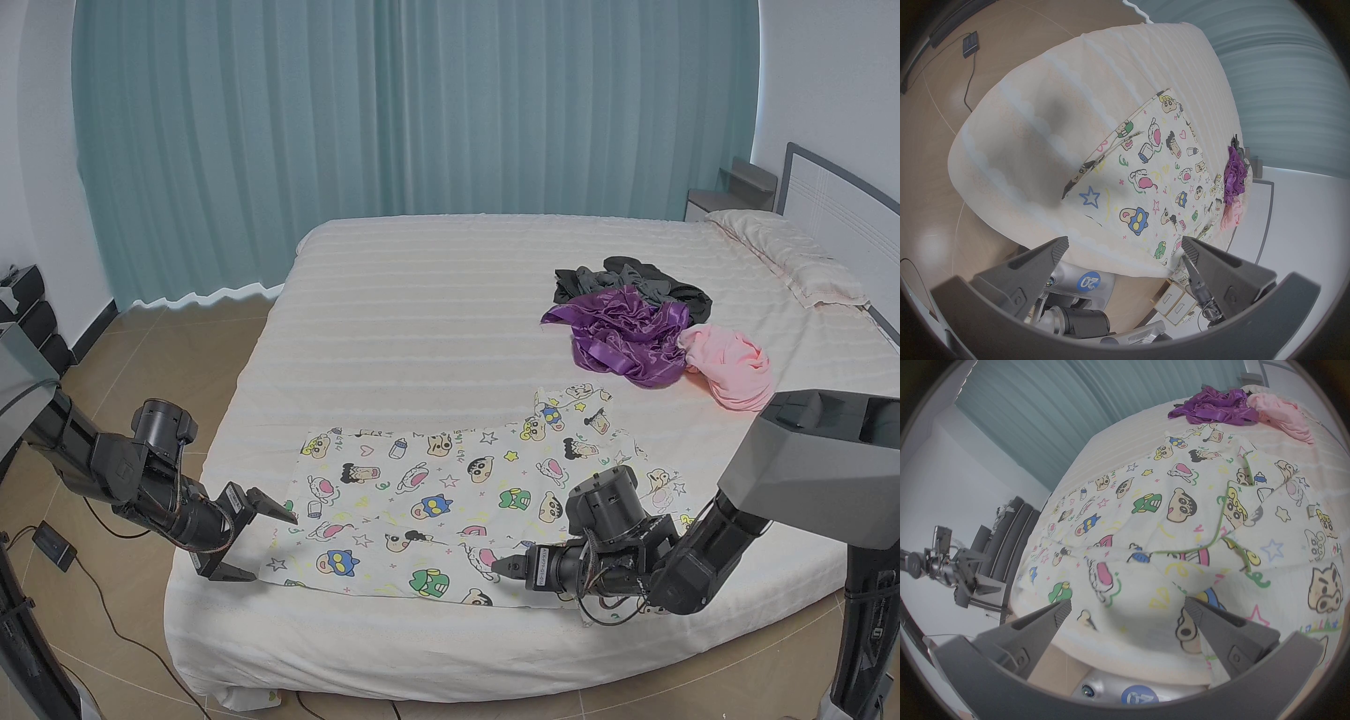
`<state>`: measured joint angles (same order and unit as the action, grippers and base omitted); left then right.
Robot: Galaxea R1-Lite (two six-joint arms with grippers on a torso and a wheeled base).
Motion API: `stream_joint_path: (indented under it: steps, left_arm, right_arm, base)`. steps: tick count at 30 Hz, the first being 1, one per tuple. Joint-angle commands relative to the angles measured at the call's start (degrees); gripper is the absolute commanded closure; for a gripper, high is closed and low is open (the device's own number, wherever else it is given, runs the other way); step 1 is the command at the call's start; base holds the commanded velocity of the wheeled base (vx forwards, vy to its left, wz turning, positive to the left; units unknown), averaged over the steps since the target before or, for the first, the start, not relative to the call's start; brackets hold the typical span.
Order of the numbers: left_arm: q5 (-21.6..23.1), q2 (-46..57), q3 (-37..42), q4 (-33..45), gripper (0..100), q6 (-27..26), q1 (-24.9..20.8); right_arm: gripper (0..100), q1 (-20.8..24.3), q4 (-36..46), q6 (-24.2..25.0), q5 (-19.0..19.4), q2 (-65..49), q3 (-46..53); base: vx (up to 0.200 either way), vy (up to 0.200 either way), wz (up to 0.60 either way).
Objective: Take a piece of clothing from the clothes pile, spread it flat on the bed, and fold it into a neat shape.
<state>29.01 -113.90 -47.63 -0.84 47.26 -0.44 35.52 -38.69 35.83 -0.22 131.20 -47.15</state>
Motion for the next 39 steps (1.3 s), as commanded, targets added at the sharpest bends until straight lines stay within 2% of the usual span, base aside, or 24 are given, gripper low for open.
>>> stream_joint_path:
  steps: [1, 8, 14, 16, 19, 22, 27, 32, 33, 35, 36, 39]
  left_arm:
    - [0.08, -0.1, -0.01, -0.04, 0, 0.02, 0.0]
    - [-0.01, -0.1, -0.01, -0.04, 0, 0.02, 0.0]
    - [0.08, -0.1, -0.1, -0.04, 0, -0.07, 0.0]
    - [0.08, -0.1, -0.1, -0.04, 0, -0.68, 0.0]
    - [0.08, -0.1, -0.1, 0.05, 0, -1.12, 0.0]
    - [0.08, -0.01, -0.1, 0.05, 0, -1.03, 0.0]
    - [0.17, 0.25, -0.18, 0.05, 0, 0.02, 0.18]
    - [0.25, 0.17, -0.62, 0.05, 0, 1.25, 0.26]
    - [0.17, 0.17, -0.54, 0.05, 0, 1.25, 0.26]
    - [0.17, 0.17, -0.54, 0.05, 0, 1.25, 0.26]
    - [0.17, 0.17, -0.54, 0.05, 0, 1.16, 0.26]
    - [0.17, 0.17, -0.45, 0.05, 0, 1.08, 0.26]
  right_arm:
    - [0, -0.72, 0.02, 0.03, -1.71, 3.63, -3.03]
    - [0, -0.81, -0.15, -0.06, -2.59, 3.54, -4.35]
    - [0, -0.72, -2.44, 0.38, -1.89, 0.9, -3.47]
    - [0, -0.54, -2.62, 1.44, -0.66, -0.94, -2.24]
    - [0, -0.46, -2.53, 2.23, 5.32, -4.46, 1.27]
    - [0, -0.63, -2.62, 2.23, 8.04, -6.74, 3.91]
    - [0, -3.88, -2.88, 2.14, 6.72, -10.43, 7.34]
    - [0, -6.78, -3.23, 2.23, 5.32, -13.95, 11.82]
    - [0, -7.49, -4.46, 2.32, 3.21, -15.0, 14.63]
    - [0, -7.66, -4.9, 2.32, 2.59, -15.09, 15.34]
    - [0, -8.28, -9.03, 2.93, -0.48, -14.83, 19.73]
    - [0, -9.24, -15.1, 4.43, -1.36, -14.56, 24.48]
  base:
    - [0.0, 0.0, 0.0]
    - [0.0, 0.0, 0.0]
    - [0.0, 0.0, 0.0]
    - [0.0, 0.0, 0.0]
    - [0.0, 0.0, 0.0]
    - [0.0, 0.0, 0.0]
    - [0.0, 0.0, 0.0]
    - [0.2, 0.0, 0.0]
    - [0.2, 0.0, 0.0]
    - [0.2, 0.0, 0.0]
    - [0.2, 0.0, 0.0]
    - [0.2, 0.0, 0.0]
